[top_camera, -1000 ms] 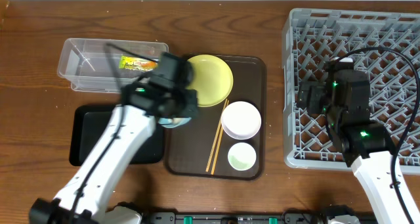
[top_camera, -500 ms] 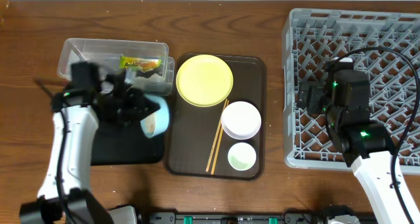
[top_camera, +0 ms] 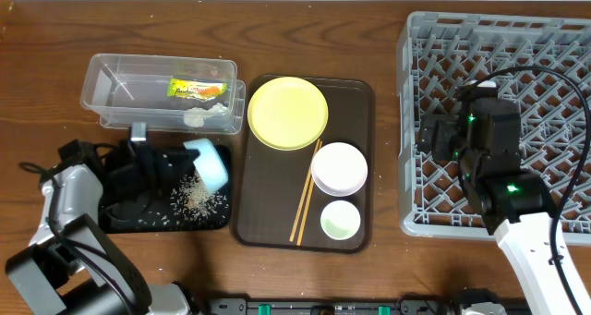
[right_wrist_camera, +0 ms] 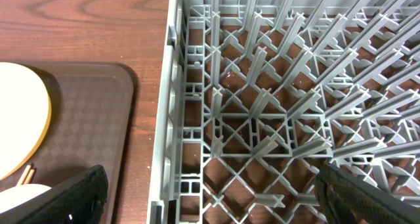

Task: Sort waste into correct bins and load items into the dishwasher rack
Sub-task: 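Tip the blue bowl over the black tray to pour out the rice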

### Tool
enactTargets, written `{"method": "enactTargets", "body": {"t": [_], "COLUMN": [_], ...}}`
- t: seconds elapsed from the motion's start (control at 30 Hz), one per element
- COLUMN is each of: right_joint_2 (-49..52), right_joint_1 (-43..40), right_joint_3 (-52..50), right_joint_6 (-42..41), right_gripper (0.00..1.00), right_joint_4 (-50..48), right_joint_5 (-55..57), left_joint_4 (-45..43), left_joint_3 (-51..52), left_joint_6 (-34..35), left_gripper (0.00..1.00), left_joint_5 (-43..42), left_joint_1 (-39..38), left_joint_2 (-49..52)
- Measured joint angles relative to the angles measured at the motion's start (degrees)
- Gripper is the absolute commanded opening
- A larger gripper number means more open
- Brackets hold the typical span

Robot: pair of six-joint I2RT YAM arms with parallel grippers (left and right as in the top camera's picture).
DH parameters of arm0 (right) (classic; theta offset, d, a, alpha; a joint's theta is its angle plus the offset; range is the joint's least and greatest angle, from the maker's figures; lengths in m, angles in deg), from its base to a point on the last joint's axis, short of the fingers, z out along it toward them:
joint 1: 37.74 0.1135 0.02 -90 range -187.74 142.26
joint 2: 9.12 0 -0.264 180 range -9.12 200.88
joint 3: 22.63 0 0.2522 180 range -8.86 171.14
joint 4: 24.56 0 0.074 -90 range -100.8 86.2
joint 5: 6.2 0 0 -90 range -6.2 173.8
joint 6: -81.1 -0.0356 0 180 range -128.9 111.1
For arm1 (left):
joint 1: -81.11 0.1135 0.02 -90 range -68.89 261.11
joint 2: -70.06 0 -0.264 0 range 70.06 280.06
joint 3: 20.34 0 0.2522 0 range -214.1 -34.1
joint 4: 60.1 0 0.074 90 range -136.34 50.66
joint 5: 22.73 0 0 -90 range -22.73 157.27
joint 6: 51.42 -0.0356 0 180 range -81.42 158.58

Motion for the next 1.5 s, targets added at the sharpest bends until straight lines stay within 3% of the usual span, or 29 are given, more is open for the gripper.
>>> {"method": "enactTargets", "body": {"t": [0.33,1.5], "right_joint_2": [0.0,0.0], "right_joint_1": [0.0,0.0], "right_joint_3": [0.0,0.0], "right_joint_6": [0.0,0.0], "right_gripper": [0.99,0.99], "right_joint_4": [0.0,0.0], "right_joint_5": [0.0,0.0], "left_joint_4": [0.0,0.0], "left_joint_3": [0.0,0.0], "left_joint_6": [-0.1,0.5], "left_gripper": [0.06,0.06], "left_joint_5": [-7.6,-8.7], "left_joint_1": [3.5,3.6], "left_joint_2": [0.1,0.1]}}
